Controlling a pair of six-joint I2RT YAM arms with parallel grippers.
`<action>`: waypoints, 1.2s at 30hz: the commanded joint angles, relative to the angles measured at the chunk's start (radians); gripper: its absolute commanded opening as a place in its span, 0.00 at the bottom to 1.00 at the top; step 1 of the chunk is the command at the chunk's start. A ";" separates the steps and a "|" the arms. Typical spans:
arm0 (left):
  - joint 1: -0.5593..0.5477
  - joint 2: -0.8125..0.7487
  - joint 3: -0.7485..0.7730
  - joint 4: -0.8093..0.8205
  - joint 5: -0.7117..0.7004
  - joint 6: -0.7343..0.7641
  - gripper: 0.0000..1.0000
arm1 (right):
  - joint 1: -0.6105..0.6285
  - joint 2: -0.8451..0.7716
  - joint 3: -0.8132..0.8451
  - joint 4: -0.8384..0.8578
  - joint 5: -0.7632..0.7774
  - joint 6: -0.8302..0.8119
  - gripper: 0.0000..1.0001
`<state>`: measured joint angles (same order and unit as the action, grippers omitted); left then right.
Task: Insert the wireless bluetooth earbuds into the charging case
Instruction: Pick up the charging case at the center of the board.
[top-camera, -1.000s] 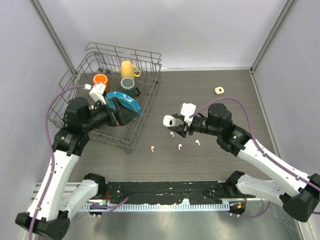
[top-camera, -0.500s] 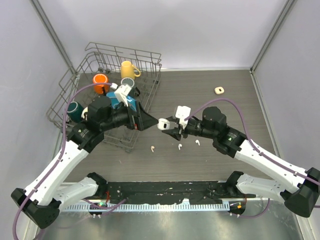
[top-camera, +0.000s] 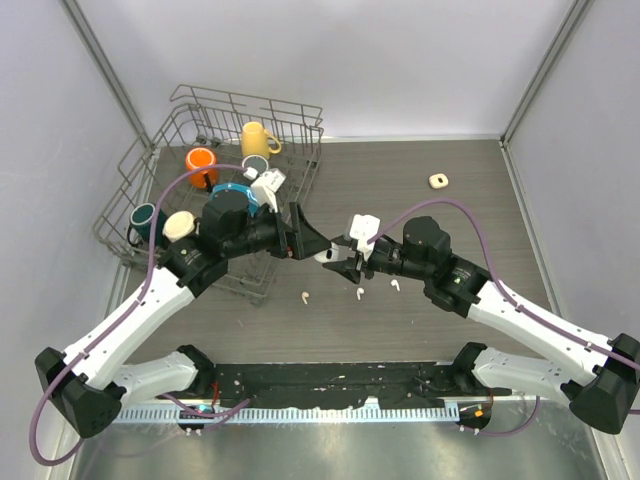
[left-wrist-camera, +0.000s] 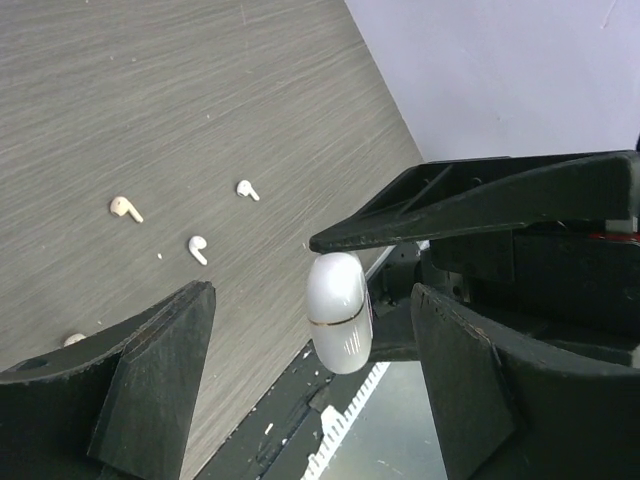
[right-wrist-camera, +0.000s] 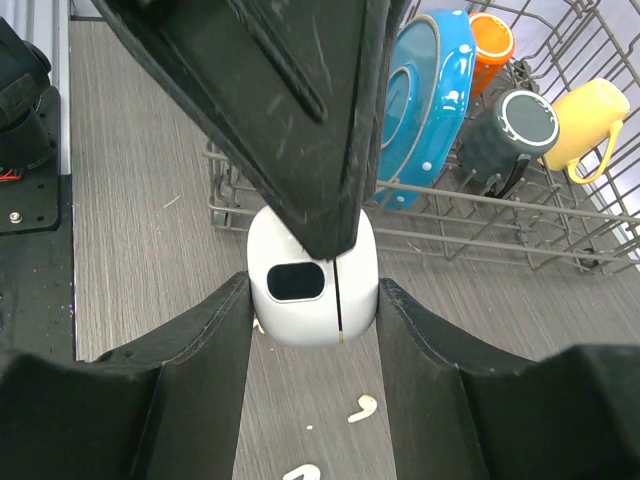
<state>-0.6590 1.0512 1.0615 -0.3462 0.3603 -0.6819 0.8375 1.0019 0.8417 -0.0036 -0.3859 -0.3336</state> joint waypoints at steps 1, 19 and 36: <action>-0.022 0.024 0.003 0.052 -0.015 -0.019 0.82 | 0.011 -0.006 0.007 0.076 0.013 0.013 0.01; -0.053 0.067 0.008 0.061 0.006 -0.034 0.62 | 0.020 -0.017 -0.010 0.099 0.050 0.007 0.01; -0.062 0.066 0.002 0.069 0.028 -0.015 0.00 | 0.025 -0.031 -0.016 0.125 0.105 0.093 0.49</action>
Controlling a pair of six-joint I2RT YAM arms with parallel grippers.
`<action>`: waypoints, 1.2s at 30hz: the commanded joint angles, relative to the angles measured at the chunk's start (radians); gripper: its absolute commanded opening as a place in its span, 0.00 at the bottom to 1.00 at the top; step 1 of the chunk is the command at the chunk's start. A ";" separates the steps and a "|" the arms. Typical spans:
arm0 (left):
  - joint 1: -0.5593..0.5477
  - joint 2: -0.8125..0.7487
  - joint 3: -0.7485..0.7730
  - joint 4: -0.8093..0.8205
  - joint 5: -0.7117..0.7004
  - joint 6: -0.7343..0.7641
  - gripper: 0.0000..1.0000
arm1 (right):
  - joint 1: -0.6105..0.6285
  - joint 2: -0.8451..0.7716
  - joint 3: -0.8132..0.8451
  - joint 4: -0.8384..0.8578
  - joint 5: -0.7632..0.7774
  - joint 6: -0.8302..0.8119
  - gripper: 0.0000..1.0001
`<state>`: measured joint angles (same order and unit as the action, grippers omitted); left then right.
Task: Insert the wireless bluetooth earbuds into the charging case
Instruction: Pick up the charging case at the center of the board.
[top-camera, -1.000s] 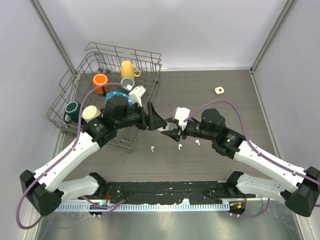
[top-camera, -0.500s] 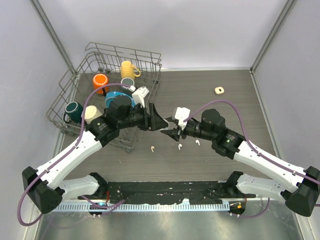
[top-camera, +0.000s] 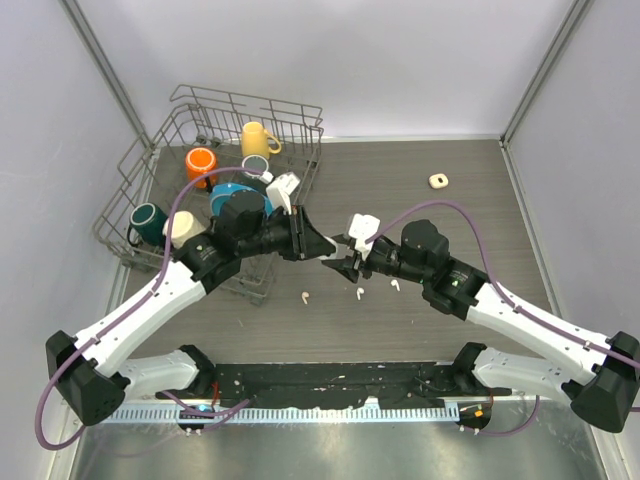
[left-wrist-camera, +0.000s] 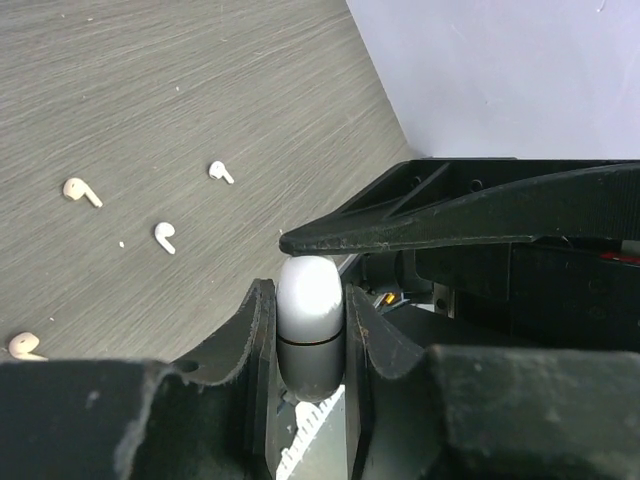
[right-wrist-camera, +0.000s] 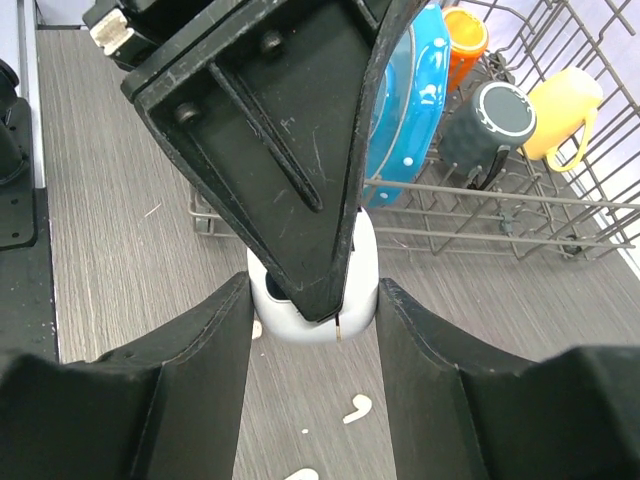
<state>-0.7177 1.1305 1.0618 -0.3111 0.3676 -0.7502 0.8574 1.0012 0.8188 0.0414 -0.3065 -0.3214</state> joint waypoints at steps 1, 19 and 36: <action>-0.003 -0.021 -0.002 0.033 0.002 0.060 0.00 | 0.006 -0.033 0.006 0.086 0.053 0.100 0.72; -0.003 -0.445 -0.241 0.214 -0.334 0.457 0.00 | -0.288 0.142 0.240 -0.178 -0.142 1.131 0.84; -0.005 -0.436 -0.445 0.724 -0.136 0.601 0.00 | -0.313 0.203 0.006 0.500 -0.424 1.835 0.81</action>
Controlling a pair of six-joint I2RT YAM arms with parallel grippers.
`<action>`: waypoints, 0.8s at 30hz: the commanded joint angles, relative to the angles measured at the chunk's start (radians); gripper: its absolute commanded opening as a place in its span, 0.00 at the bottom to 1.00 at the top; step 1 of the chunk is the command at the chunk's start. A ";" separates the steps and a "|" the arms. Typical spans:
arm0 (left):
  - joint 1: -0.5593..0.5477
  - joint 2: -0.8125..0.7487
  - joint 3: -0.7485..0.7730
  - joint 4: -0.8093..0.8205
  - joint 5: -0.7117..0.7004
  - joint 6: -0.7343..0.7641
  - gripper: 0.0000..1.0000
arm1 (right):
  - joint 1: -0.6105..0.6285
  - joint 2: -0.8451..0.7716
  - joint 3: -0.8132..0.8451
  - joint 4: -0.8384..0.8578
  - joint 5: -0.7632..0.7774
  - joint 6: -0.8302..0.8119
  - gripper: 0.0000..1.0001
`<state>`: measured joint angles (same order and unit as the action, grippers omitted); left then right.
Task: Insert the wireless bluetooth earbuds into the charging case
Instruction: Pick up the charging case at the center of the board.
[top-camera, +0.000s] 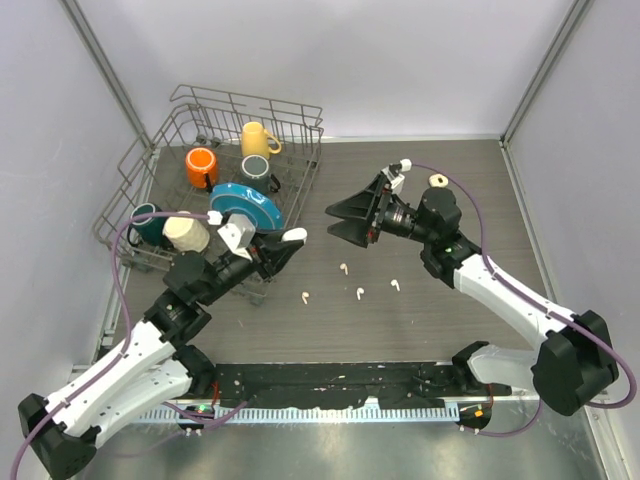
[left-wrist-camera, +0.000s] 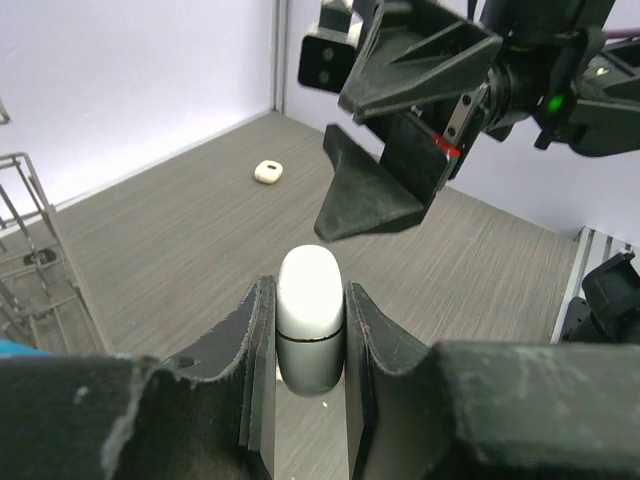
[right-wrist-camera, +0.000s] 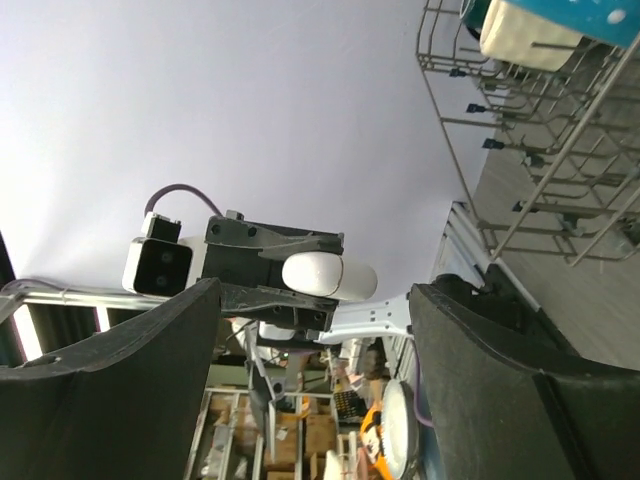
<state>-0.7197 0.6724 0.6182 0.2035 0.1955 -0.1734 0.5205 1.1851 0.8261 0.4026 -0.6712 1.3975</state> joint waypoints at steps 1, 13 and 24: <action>-0.003 0.032 -0.002 0.218 0.044 0.022 0.00 | 0.041 0.025 -0.001 0.143 -0.057 0.127 0.81; -0.001 0.075 -0.009 0.287 0.068 0.006 0.00 | 0.114 0.088 -0.027 0.262 -0.019 0.212 0.80; -0.003 0.095 -0.012 0.301 0.078 -0.003 0.00 | 0.151 0.151 -0.036 0.412 -0.011 0.324 0.72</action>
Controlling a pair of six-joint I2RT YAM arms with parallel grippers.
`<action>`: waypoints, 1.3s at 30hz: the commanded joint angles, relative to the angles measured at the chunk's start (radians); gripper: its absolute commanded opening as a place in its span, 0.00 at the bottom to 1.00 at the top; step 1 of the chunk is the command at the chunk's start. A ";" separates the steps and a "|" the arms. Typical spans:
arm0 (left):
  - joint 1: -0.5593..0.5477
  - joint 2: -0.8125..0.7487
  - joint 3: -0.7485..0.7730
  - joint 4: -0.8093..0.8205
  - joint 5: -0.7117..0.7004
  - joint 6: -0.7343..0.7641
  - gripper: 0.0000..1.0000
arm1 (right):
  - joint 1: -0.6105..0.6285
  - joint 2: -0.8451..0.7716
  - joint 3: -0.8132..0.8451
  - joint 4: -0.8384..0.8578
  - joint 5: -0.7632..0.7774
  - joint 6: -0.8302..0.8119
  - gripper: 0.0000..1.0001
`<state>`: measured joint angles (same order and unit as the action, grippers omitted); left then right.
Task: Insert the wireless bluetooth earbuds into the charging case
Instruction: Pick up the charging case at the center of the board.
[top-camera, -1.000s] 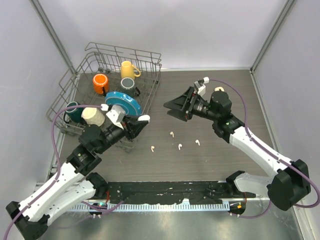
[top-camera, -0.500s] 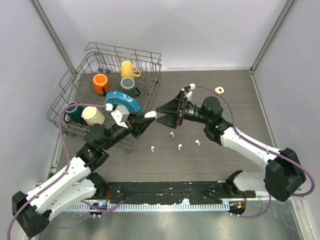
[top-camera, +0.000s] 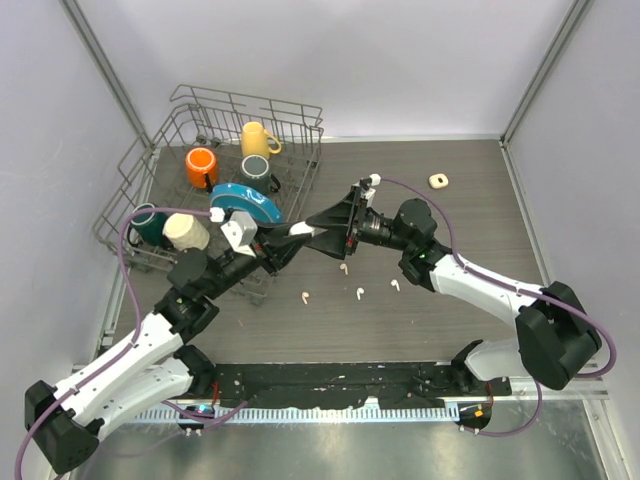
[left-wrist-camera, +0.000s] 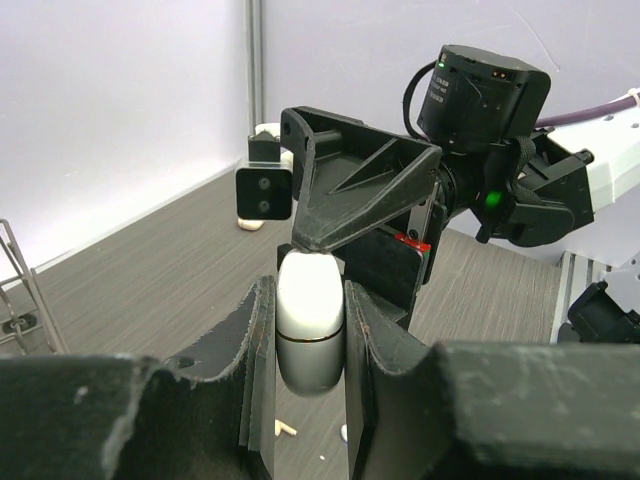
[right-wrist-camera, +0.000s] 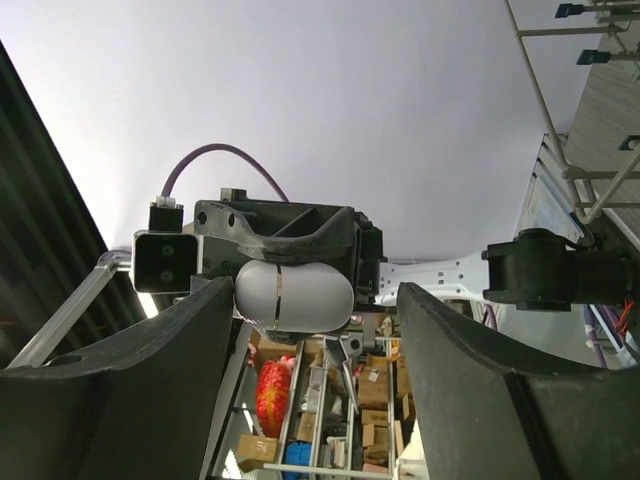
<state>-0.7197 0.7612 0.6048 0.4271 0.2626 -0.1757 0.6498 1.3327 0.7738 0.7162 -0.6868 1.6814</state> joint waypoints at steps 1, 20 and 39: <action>-0.004 0.007 0.001 0.078 0.012 0.001 0.00 | 0.027 0.002 0.016 0.100 0.007 0.040 0.71; -0.004 -0.003 -0.010 0.071 0.026 -0.004 0.00 | 0.039 0.036 0.012 0.166 0.023 0.087 0.60; -0.004 0.003 -0.019 0.064 0.007 -0.071 0.48 | 0.039 0.036 -0.010 0.250 0.033 0.118 0.01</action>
<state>-0.7208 0.7696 0.5907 0.4553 0.2775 -0.2192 0.6853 1.3708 0.7586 0.8692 -0.6697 1.7821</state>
